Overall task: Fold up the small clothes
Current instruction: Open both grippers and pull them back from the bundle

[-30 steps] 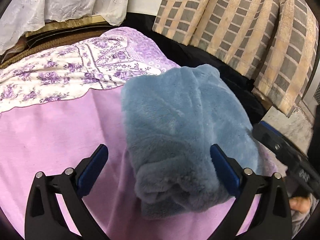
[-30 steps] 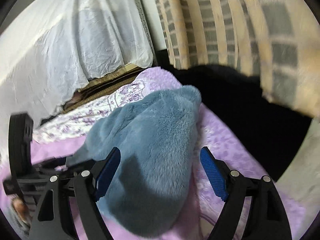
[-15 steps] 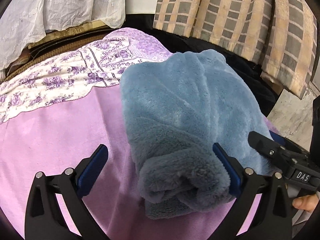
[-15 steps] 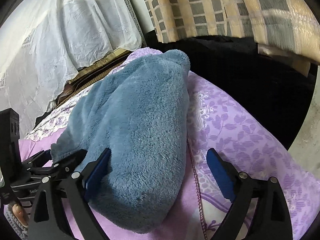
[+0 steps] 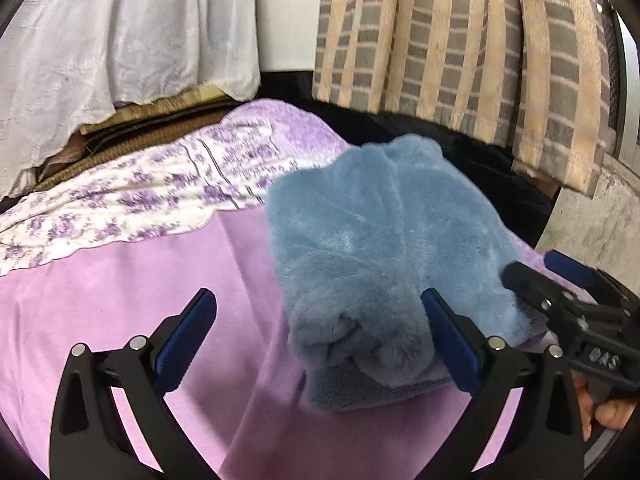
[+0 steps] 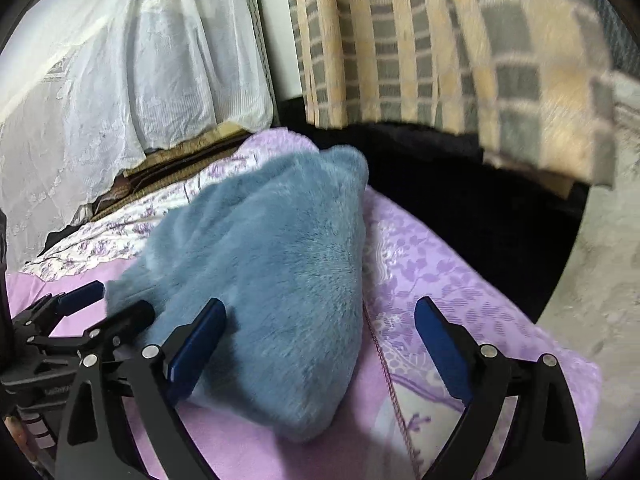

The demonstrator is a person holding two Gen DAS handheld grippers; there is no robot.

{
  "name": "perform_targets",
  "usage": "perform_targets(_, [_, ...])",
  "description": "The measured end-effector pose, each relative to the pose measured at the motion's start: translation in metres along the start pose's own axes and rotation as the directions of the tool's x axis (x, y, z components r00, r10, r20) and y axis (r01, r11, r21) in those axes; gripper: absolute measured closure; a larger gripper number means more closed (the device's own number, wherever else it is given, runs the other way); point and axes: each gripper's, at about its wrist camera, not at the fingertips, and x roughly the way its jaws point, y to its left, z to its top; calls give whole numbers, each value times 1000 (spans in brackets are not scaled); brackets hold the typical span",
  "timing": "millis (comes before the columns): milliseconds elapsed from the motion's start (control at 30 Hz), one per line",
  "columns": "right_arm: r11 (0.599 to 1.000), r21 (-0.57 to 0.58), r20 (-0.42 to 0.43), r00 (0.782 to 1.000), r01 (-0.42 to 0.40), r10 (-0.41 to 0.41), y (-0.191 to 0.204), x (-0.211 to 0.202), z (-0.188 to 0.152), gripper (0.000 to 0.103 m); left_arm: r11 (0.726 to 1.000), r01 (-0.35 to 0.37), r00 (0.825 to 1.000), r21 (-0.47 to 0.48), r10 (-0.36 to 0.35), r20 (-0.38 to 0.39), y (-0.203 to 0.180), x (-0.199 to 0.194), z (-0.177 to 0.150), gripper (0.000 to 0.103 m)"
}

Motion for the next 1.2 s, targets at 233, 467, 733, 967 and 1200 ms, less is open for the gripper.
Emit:
perform_targets(233, [999,1,-35,999,35,-35,5,-5,-7,7,1000,-27,1000,2,27,12,3,-11,-5,4])
perform_targets(467, [997,21,-87,994,68,-66,5,5,-13,7,999,-35,999,11,35,21,4,-18,-9,4])
perform_targets(733, [996,38,-99,992,83,-79,13,-5,-21,6,998,-58,997,18,57,50,5,-39,-16,4])
perform_targets(967, [997,44,-135,989,70,-63,19,-23,-37,6,997,-66,995,29,63,83,5,-68,-20,4])
perform_targets(1200, [997,38,-120,991,60,-55,31,-57,-34,6,996,-76,991,49,70,111,2,-95,-24,4])
